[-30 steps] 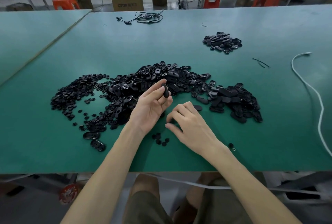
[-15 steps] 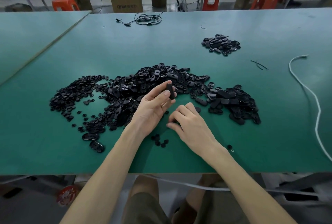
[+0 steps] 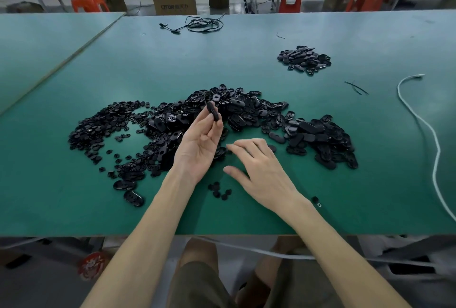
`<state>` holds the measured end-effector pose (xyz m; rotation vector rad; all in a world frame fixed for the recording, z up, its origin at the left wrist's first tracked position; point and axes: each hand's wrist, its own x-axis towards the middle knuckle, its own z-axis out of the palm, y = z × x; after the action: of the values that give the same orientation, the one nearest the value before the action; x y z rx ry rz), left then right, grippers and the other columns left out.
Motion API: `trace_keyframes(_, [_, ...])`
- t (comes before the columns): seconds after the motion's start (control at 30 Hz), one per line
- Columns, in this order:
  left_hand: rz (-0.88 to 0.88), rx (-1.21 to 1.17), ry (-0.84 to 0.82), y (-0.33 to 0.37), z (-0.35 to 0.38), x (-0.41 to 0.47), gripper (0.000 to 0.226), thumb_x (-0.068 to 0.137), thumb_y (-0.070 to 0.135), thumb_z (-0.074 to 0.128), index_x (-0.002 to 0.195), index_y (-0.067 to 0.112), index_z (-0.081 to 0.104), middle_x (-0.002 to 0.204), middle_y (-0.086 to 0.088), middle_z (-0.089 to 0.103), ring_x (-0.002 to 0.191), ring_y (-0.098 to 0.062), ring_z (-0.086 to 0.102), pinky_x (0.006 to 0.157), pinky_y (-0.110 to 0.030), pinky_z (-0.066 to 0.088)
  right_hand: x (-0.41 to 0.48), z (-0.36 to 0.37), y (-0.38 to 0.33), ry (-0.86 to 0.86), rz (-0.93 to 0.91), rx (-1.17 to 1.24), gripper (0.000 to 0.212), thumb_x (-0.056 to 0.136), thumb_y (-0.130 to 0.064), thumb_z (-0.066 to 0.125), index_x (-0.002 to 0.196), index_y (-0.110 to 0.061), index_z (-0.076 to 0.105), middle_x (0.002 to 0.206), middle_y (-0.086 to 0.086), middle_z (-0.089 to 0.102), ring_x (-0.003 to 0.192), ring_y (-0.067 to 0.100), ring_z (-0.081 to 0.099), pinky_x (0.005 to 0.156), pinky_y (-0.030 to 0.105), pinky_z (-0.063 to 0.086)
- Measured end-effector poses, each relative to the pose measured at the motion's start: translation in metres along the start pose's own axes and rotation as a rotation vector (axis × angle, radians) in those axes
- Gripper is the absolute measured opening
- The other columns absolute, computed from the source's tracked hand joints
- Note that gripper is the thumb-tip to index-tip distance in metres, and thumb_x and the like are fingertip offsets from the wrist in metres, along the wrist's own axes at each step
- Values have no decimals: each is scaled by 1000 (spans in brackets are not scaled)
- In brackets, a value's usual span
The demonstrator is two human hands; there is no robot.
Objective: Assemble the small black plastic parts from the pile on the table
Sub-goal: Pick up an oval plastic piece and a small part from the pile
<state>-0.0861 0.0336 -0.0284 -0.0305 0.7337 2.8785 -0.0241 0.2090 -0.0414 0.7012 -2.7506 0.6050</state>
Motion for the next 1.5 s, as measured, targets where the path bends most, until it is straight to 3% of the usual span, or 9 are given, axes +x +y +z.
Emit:
trace_keyframes(0.13, [-17,103,-19,-3,2,-1,33,95,-1,63,127,6,69,108,-5,73,95,-15,71,87,-23,59,0,1,-1,-42,33,-5,50,106,-47,52,141,-14,62,139,-4,58,134,21,39,110,36,35])
trace_keyframes(0.33, [-14,156,-25,-4,6,-4,32,91,2,66,121,10,72,102,-3,71,94,-15,70,87,-25,59,-2,1,-2,114,35,-35,10,101,-15,67,104,-8,72,104,1,68,104,26,54,94,40,48])
trace_keyframes(0.53, [-52,281,-136,-6,6,-8,17,98,-5,59,113,2,64,114,-16,69,127,-34,65,99,-36,57,-2,-1,-4,154,21,-73,7,101,-11,67,97,-6,70,95,6,66,95,31,55,89,43,51])
trace_keyframes(0.73, [-71,296,-61,-10,8,-7,26,95,-2,64,119,6,70,100,-10,74,98,-21,75,80,-30,61,-2,-1,-3,142,68,-53,20,99,-20,71,111,-4,72,101,8,64,104,30,54,94,41,50])
trace_keyframes(0.9, [-63,341,-74,-10,8,-8,34,89,3,70,122,8,75,97,-6,75,92,-17,74,77,-26,60,-1,0,-1,120,75,-44,13,100,-19,69,101,-6,71,98,6,63,101,29,51,93,41,48])
trace_keyframes(1.13, [-46,505,-122,-16,2,-4,40,94,-7,64,134,-2,64,105,-10,70,96,-18,71,87,-25,58,-1,-3,-4,149,54,-48,9,99,-13,69,94,-7,65,92,5,64,94,28,52,89,43,50])
trace_keyframes(1.23, [-7,649,-126,-23,2,-4,35,94,-10,63,128,-3,67,101,-12,69,92,-18,72,85,-27,58,0,-4,-3,193,101,53,4,98,-10,69,98,-6,68,95,4,66,96,27,52,89,39,49])
trace_keyframes(1.4, [130,830,-91,-29,3,-5,28,94,-7,68,117,7,73,101,-10,75,94,-18,74,83,-24,57,3,-10,7,255,315,488,10,96,-12,73,102,-19,72,93,-12,65,94,10,57,85,18,46])
trace_keyframes(1.5, [206,941,-87,-30,3,-6,28,94,-6,69,119,6,73,104,-8,78,95,-18,74,82,-24,58,4,-12,14,282,410,710,13,96,-13,73,103,-24,74,89,-7,70,83,7,63,78,22,50])
